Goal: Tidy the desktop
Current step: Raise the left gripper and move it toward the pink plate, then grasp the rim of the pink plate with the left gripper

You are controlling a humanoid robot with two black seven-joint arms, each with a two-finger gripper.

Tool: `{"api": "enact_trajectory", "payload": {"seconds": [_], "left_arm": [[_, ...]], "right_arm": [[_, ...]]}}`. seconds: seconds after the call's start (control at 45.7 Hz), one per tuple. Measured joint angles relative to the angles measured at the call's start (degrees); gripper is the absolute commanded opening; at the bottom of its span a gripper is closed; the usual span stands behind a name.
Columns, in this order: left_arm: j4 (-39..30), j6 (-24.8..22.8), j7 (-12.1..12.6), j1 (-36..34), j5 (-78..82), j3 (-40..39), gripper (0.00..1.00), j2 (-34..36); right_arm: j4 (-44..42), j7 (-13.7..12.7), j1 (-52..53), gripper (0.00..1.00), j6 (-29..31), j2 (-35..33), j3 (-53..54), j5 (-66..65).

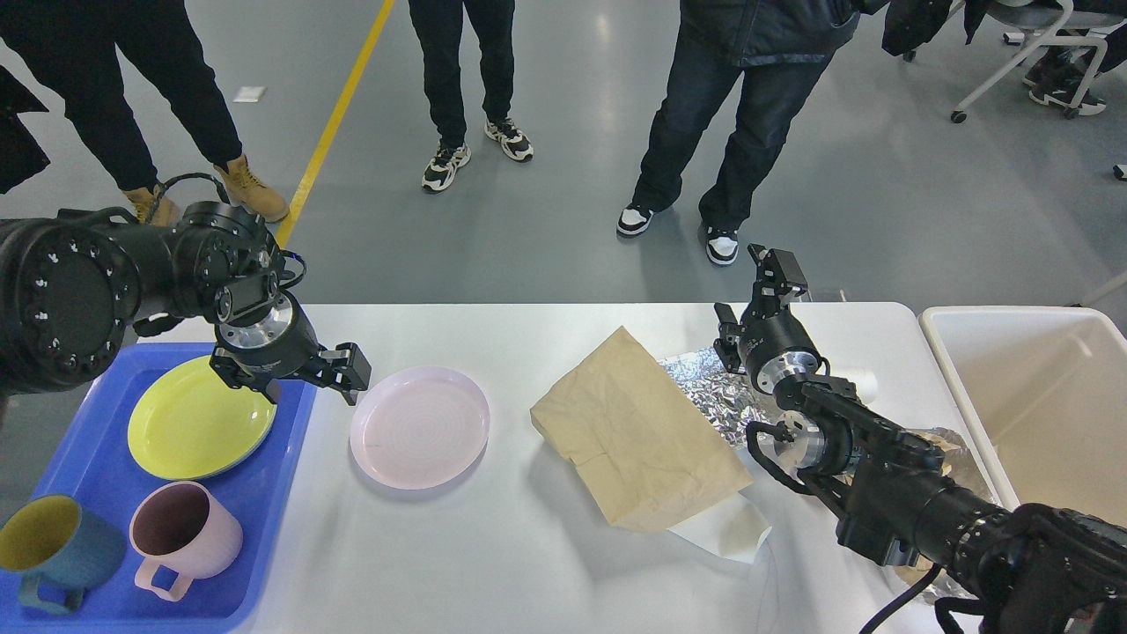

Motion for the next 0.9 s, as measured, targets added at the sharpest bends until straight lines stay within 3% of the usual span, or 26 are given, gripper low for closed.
{"api": "enact_trajectory", "payload": {"seconds": [0.241,0.328,0.394,0.525,0.591,0.898], "left_arm": [[0.1,14.63,1.06,6.29,-0.08,-2.91,0.93,-1.94],[0.15,19.71,3.21,8.57,-0.08,-4.1,0.93,-2.76],[0.83,23.07,6.39,10.93,-0.07,-5.54,0.93,-3.52],[2.16,24.3,10.84,13.66,-0.03,-7.26,0.93,-4.28],[2.84,24.44,11.83,14.78,-0.01,-8.0,0.93,-4.35],[4.25,24.66,12.29,18.58,-0.1,-10.92,0.92,-4.38]], "right_arm": [[0.0,0.0,0.0,1.0,0.0,0.0,0.0,-0.01],[0.0,0.0,0.0,1.0,0.0,0.0,0.0,-0.01],[0.0,0.0,0.0,1.0,0.0,0.0,0.0,-0.01],[0.0,0.0,0.0,1.0,0.01,0.0,0.0,-0.03],[0.0,0.0,0.0,1.0,0.01,0.0,0.0,-0.03],[0.0,0.0,0.0,1.0,0.01,0.0,0.0,-0.03]]}}
